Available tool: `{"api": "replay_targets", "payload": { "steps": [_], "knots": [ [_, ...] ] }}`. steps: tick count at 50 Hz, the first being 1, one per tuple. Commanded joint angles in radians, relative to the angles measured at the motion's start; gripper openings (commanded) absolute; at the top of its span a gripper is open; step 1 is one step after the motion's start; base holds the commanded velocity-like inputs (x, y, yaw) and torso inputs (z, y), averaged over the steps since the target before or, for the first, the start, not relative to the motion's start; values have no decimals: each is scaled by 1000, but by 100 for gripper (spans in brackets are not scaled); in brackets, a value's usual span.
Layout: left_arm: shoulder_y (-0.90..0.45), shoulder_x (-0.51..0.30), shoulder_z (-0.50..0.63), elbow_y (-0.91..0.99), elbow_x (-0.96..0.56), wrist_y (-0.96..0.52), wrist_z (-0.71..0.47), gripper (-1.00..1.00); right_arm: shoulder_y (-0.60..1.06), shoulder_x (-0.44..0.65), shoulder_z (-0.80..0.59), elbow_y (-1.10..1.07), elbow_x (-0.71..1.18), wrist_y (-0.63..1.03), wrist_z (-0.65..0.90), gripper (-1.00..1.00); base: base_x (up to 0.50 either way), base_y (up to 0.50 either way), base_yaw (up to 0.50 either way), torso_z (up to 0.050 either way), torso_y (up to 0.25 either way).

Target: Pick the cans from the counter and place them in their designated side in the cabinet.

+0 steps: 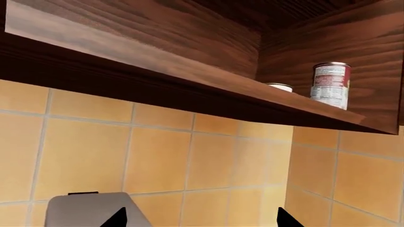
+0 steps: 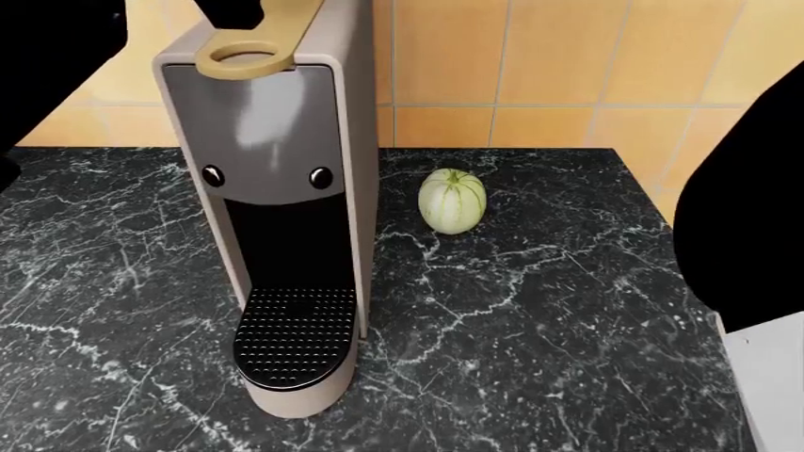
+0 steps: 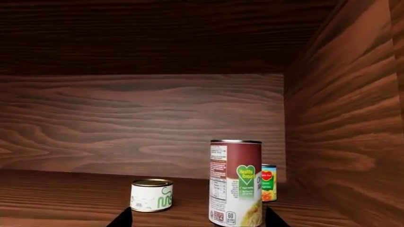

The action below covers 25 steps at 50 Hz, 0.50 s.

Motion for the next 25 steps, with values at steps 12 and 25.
{"api": "replay_targets", "payload": {
  "steps": [12, 25],
  "knots": [
    [-8, 4, 9, 1, 6, 3, -6, 100, -50, -1, 5, -45, -5, 0, 0, 100, -31, 0, 0, 0, 0],
    [4, 3, 9, -7, 23, 9, 20, 100, -47, -1, 3, -42, 7, 0, 0, 100, -95, -1, 0, 0, 0]
  ]
}}
